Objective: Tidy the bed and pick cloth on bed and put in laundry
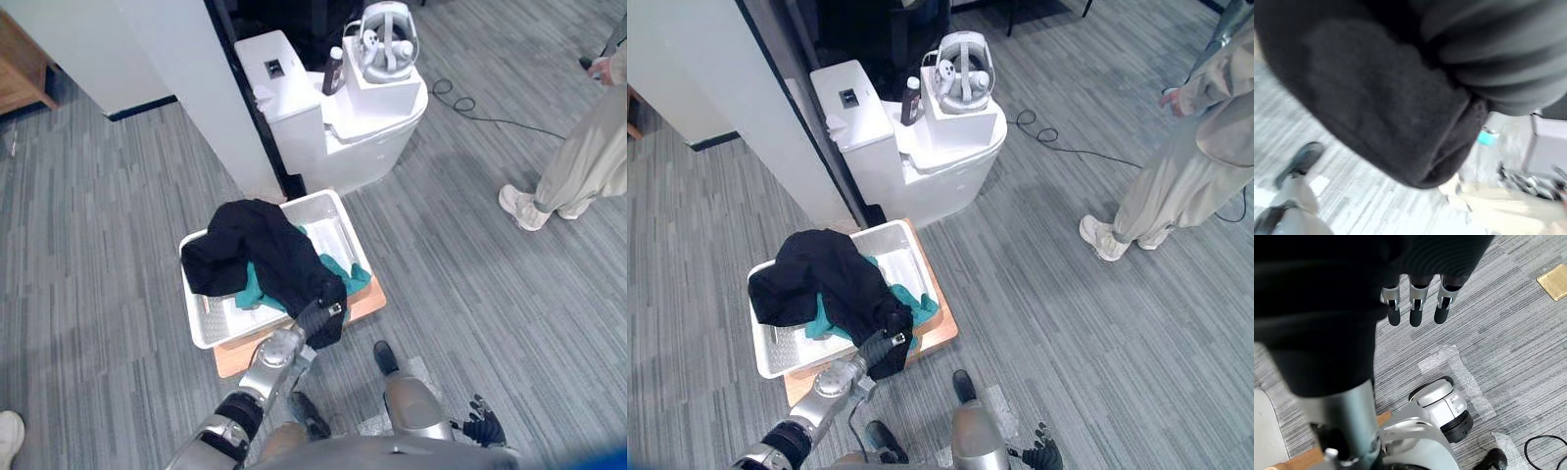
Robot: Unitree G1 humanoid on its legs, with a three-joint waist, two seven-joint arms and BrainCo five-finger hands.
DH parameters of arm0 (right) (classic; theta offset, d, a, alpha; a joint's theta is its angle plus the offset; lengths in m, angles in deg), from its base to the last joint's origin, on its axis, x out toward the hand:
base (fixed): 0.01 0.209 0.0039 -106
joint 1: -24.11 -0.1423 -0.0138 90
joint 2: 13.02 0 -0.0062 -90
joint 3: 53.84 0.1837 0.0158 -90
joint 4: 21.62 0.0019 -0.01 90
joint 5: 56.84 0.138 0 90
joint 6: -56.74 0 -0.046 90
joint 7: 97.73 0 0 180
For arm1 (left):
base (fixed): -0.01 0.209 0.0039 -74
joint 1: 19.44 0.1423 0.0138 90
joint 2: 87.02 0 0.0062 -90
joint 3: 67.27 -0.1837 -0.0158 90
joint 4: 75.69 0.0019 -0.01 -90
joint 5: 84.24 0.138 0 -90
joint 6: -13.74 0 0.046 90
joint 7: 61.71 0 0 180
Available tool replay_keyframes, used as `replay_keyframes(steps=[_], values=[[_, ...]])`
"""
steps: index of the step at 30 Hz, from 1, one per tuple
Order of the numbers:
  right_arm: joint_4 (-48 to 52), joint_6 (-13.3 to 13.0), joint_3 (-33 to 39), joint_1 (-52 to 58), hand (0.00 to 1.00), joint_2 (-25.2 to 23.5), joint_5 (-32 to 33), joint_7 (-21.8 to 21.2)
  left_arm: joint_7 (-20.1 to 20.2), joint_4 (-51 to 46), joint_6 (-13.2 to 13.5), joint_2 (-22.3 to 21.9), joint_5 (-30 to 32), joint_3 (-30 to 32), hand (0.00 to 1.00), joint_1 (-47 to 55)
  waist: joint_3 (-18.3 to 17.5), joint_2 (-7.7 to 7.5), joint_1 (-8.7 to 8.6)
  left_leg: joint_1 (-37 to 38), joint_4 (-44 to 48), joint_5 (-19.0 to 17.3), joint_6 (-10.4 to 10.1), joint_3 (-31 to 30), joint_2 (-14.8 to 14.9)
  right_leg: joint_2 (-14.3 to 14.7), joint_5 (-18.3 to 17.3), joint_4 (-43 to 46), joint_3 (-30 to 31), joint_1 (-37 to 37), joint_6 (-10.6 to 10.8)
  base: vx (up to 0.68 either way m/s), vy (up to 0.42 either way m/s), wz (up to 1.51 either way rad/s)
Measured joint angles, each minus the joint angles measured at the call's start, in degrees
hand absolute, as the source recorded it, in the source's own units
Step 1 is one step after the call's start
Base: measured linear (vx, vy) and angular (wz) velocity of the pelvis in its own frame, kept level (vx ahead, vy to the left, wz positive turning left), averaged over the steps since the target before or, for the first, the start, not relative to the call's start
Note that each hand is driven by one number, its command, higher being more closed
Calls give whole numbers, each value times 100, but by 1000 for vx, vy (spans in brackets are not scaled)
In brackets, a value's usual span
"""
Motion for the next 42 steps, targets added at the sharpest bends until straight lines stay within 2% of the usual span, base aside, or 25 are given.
replay_keyframes(steps=[2, 7, 10, 11, 13, 14, 17, 21, 24, 27, 29, 33, 39, 41, 42], values=[[-4, -62, -7, -18, 0, 6, -42, 1, -355, 234, 37, -107, -8, 165, 100, 11, 4, 0, 4, -65, 69, -34, -17, 21, 45, 30, 10, -1, 25, -58, -10, 23, -25, -8], [-6, -118, -106, -35, 0, 83, -62, 10, -594, 319, 249, -167, -51, 263, 100, -6, 121, 26, 32, -63, 93, -41, -22, 44, 76, 64, 28, -4, 54, -63, -26, 9, -14, -4], [-7, -117, -171, -41, 0, 127, -174, 20, -644, 238, 493, -203, -390, 366, 100, 12, 131, 23, 45, -62, 93, -40, -22, 39, 73, 59, 35, -5, 52, -59, -30, 0, 0, 0], [-9, -117, -175, -37, 0, 137, -177, 19, -708, -42, 645, -188, -608, 428, 100, 57, 131, 23, 64, -63, 93, -40, -21, 32, 65, 50, 37, -6, 46, -57, -31, -2, -2, 3], [-8, -117, -192, -34, 0, 146, -175, 22, -763, -358, 736, -178, -776, 581, 100, 80, 132, 22, 75, -63, 92, -38, -19, 18, 61, 43, 38, -7, 34, -50, -31, -5, -2, 4], [-7, -116, -241, -31, 0, 172, -173, 30, -763, -711, 873, -128, -1087, 726, 100, 78, 131, 21, 77, -62, 92, -37, -17, 8, 56, 36, 38, -8, 24, -45, -31, 0, 0, 0], [-6, -110, -278, -13, 0, 181, -174, 36, -703, -1314, 977, -4, -1515, 1017, 100, 48, 129, 18, 76, -55, 97, -37, -17, 4, 59, 42, 38, -5, 23, -36, -32, 0, 0, 0], [-1, -113, -377, 78, 0, 179, -173, 57, -314, -2538, 911, 273, -2300, 1732, 100, -112, 119, -10, 97, -28, 288, -126, -26, -63, 138, 72, 33, 19, -1, 95, -39, 15, -9, 4], [5, -115, -381, 163, 0, 169, -172, 51, -254, -3020, 774, 450, -2436, 1953, 100, -192, 113, -24, 121, 63, 448, -238, -31, -126, 189, 86, -14, 61, -14, 269, -53, 5, -3, 9], [51, -159, -367, 293, 0, 137, -154, 30, -247, -3294, 568, 499, -2362, 1967, 100, -267, 85, -76, 301, 22, 755, -440, -25, -186, 265, 86, -138, 208, 34, 340, -14, -44, 9, 5], [47, -110, -373, 307, 0, 96, -151, -9, -213, -3209, 262, 508, -2229, 1927, 100, -234, 27, -176, 397, 14, 818, -469, 1, -223, 249, 63, -222, 333, 32, 325, 30, -35, 7, 8], [56, 5, -375, 225, 0, -16, -27, -33, -63, -2371, -74, 575, -1967, 1887, 100, -130, -71, -319, 413, -285, 984, -510, 58, -327, 224, 6, -263, 360, 6, 117, 130, -5, 7, 10], [63, 92, -337, 174, 0, -7, 79, -40, -16, -1534, -44, 604, -1516, 1482, 100, 2, -51, -305, 455, -600, 1297, -636, 111, -396, 264, -21, -180, 355, 16, -65, 160, 38, 21, 4], [63, 91, -338, 122, 0, 13, 77, -42, -44, -1292, 77, 595, -1385, 1480, 100, 0, -21, -301, 460, -635, 1345, -657, 113, -422, 275, -21, -169, 351, 38, -66, 151, 15, 14, 5], [54, 90, -339, 78, 0, 50, 74, -46, -131, -1189, 168, 593, -1285, 1481, 0, -4, 5, -286, 457, -686, 1423, -691, 115, -456, 293, -21, -158, 334, 36, -66, 139, -9, 10, 3]])
